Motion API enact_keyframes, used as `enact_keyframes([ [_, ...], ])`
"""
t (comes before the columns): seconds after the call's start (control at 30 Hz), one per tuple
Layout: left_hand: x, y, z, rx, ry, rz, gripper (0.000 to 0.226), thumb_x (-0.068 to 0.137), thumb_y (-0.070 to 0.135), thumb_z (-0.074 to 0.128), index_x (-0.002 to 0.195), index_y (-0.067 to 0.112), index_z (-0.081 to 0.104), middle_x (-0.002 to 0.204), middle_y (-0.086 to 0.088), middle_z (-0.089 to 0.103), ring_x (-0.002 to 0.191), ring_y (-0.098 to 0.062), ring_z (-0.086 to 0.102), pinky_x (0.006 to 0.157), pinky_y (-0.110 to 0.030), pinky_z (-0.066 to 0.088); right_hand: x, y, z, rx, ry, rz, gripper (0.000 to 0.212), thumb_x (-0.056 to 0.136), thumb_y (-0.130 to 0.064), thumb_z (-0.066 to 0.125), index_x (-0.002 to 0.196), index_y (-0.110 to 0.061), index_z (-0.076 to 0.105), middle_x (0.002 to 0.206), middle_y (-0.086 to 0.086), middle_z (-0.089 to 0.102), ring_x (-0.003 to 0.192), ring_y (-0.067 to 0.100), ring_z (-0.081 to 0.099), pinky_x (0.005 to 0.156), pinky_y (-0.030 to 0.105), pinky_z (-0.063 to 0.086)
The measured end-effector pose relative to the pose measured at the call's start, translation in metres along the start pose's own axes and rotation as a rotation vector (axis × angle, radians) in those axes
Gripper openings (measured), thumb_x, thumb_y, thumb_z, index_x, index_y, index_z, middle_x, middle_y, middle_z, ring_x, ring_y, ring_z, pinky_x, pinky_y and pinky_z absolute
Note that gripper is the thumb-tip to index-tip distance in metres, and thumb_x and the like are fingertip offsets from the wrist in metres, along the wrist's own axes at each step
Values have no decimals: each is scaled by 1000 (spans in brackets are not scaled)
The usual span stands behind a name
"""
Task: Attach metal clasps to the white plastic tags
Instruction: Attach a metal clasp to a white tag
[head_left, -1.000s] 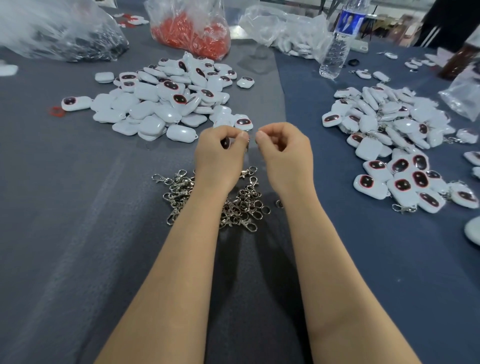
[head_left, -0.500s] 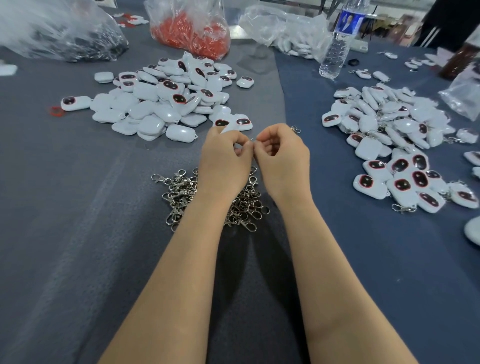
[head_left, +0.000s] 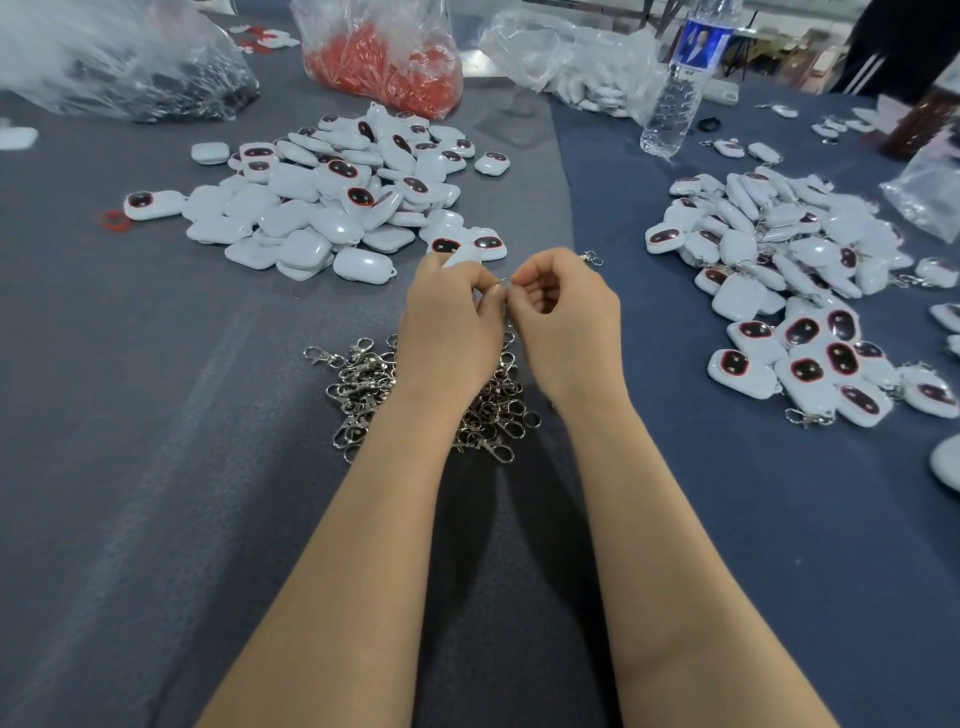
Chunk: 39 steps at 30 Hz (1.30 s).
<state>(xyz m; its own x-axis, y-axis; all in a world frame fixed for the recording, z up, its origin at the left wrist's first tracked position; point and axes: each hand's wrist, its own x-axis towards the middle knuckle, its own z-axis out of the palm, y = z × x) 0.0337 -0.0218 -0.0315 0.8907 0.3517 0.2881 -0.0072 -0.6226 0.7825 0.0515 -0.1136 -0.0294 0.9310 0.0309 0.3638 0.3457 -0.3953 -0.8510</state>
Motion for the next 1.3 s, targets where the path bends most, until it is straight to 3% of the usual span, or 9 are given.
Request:
enact_keyframes([
  [0.23, 1, 0, 2, -29, 48, 18, 9, 91, 18, 57, 84, 16, 63, 101, 4, 43, 83, -10, 43, 72, -20, 32, 1, 0, 1, 22, 52, 75, 9, 84, -8, 63, 80, -15, 60, 70, -12, 56, 60, -2, 50, 62, 8, 43],
  [0.33, 1, -1, 3, -36, 46, 42, 10, 91, 16, 57, 86, 13, 65, 100, 4, 44, 83, -11, 44, 73, -22, 35, 2, 2, 1, 8, 39, 105, 8, 85, -11, 63, 80, -17, 60, 72, -12, 57, 63, 0, 51, 62, 8, 44],
  [0.53, 1, -3, 3, -10, 19, 67, 13, 92, 17, 55, 92, 13, 68, 101, 4, 42, 81, -11, 43, 69, -19, 30, 1, 2, 1, 28, -2, 67, 17, 85, -4, 59, 81, -19, 53, 74, -8, 55, 64, 3, 48, 62, 10, 42],
  [0.73, 0, 0, 2, -18, 2, 77, 16, 92, 22, 56, 94, 14, 69, 104, 2, 45, 86, -18, 53, 81, -32, 44, 1, 2, 0, 29, 20, 23, 15, 87, -1, 56, 82, -16, 54, 78, 1, 56, 62, 4, 43, 60, 9, 39],
  [0.87, -1, 1, 0, -45, 46, 73, 8, 89, 24, 61, 85, 18, 64, 101, 5, 45, 67, 1, 47, 82, -36, 47, 0, 2, -1, 20, 6, 8, 14, 86, 1, 56, 84, -14, 56, 74, -2, 54, 60, 3, 43, 59, 9, 39],
  [1.03, -2, 1, 0, -45, 66, 90, 9, 90, 22, 59, 82, 18, 60, 95, 3, 45, 73, -12, 46, 76, -31, 44, 0, 0, 0, 41, 12, 3, 12, 86, -1, 57, 86, -13, 57, 75, -5, 55, 61, 2, 44, 61, 10, 41],
  [1.3, -1, 0, 1, -54, 87, 95, 7, 90, 16, 58, 84, 15, 62, 94, 4, 45, 79, -11, 44, 73, -28, 39, -1, 0, 3, 94, 50, 54, 13, 84, -4, 63, 81, -15, 58, 71, -12, 55, 60, 0, 47, 61, 9, 43],
])
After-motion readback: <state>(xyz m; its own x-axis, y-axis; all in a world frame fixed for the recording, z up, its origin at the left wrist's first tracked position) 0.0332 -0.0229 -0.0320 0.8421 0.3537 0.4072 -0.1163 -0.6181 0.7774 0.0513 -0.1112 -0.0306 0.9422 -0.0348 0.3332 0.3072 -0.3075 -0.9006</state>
